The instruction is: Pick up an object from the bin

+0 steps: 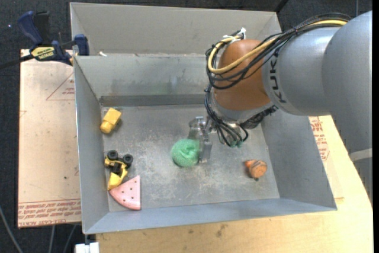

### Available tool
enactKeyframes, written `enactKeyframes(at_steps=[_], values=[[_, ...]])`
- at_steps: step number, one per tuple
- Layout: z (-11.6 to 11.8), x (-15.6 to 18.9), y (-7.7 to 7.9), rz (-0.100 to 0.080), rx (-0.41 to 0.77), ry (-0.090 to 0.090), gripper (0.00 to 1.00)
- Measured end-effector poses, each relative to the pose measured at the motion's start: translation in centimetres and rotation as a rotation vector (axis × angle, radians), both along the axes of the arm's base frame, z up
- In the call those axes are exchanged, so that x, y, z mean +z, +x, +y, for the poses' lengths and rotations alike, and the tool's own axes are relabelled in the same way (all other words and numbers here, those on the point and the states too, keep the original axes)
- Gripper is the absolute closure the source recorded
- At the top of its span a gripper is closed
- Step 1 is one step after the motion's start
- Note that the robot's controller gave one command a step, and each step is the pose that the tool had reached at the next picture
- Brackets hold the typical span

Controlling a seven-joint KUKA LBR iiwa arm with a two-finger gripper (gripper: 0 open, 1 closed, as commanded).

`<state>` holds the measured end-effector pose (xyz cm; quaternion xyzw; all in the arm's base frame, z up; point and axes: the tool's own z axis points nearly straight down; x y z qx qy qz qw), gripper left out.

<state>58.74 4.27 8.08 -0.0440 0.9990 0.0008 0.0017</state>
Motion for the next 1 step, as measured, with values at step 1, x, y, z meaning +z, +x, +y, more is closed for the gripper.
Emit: enactKeyframes(at_steps=[1], values=[[-0.01, 0.00, 0.00, 0.000, 0.000, 0.000, 1.00]])
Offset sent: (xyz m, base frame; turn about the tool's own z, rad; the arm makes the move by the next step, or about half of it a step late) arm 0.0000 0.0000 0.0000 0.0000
